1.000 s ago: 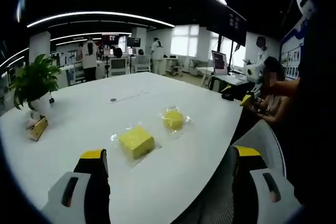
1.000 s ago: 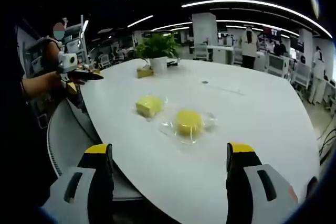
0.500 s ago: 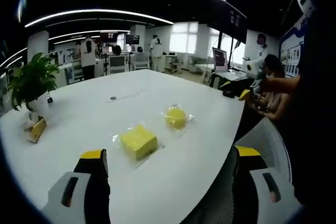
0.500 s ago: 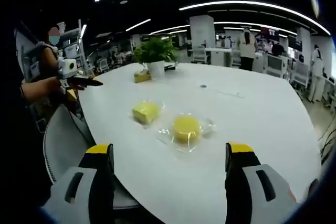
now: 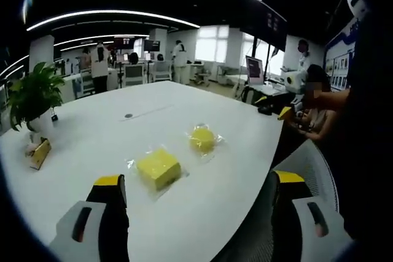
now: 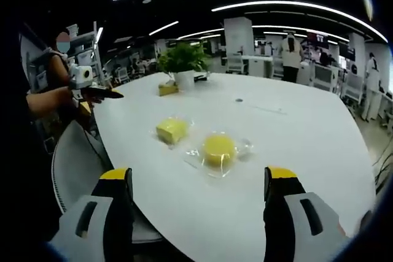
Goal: Compare the silicone blocks by pressing each to a similar depth, holding the contact briefly, and releasing to observe deformation and rebound differences across the visible hardness samples.
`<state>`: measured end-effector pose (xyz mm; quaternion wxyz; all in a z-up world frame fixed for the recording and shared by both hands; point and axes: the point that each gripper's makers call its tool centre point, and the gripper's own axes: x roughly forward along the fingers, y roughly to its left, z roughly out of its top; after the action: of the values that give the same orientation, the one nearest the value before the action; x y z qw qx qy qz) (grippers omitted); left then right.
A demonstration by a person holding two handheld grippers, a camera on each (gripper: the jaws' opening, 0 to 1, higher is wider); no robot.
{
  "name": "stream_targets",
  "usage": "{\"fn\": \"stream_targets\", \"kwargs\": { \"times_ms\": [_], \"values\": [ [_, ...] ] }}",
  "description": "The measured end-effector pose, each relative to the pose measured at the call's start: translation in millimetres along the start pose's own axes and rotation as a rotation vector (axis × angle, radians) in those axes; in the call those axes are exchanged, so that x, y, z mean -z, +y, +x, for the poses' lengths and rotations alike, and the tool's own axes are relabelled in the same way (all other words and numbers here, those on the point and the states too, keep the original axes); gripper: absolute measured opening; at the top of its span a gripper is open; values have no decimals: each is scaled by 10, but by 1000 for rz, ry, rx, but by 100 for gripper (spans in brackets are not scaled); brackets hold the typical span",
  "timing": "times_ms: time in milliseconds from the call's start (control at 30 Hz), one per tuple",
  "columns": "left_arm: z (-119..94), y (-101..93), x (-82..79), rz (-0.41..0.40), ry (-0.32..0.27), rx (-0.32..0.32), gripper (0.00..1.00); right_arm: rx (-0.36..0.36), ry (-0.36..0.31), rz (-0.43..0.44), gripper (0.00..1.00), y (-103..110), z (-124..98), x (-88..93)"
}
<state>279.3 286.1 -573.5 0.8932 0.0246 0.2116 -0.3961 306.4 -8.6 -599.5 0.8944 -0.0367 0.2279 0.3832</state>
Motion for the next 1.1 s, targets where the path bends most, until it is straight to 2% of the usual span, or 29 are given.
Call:
{"fn": "stream_targets", "kwargs": {
  "times_ms": [133, 300, 367, 433, 500, 533, 633, 733, 867, 1100],
  "values": [
    [-19, -12, -15, 5, -2, 0, 99, 0, -8, 2, 82, -13, -7, -10],
    [-56, -5, 9, 22, -9, 3, 99, -10, -60, 4, 81, -50, -37, -43],
    [-80, -81, 16, -58, -39, 53, 99, -15, -46, 11, 82, -55, -56, 12],
    [-111, -63, 8, -76, -65, 49, 99, -7, -31, 3, 82, -72, -79, 56],
    [-132, -46, 57, -72, -54, 37, 99, -2, -25, 11, 82, -84, -97, 74],
    [-140, -25, 130, -59, -21, 23, 99, -3, -26, 17, 82, -86, -105, 77],
    [-155, 9, 240, -39, 29, 10, 99, 4, -12, 28, 82, -115, -116, 116],
    [-160, 24, 216, -56, 12, 8, 99, 9, -10, 21, 75, -135, -131, 113],
    [-144, 10, 132, -57, -8, 5, 99, -4, -41, 17, 76, -96, -153, 27],
    [-107, 58, 201, -63, 19, -4, 99, 1, -37, 9, 75, -87, -113, 35]
  ]
}}
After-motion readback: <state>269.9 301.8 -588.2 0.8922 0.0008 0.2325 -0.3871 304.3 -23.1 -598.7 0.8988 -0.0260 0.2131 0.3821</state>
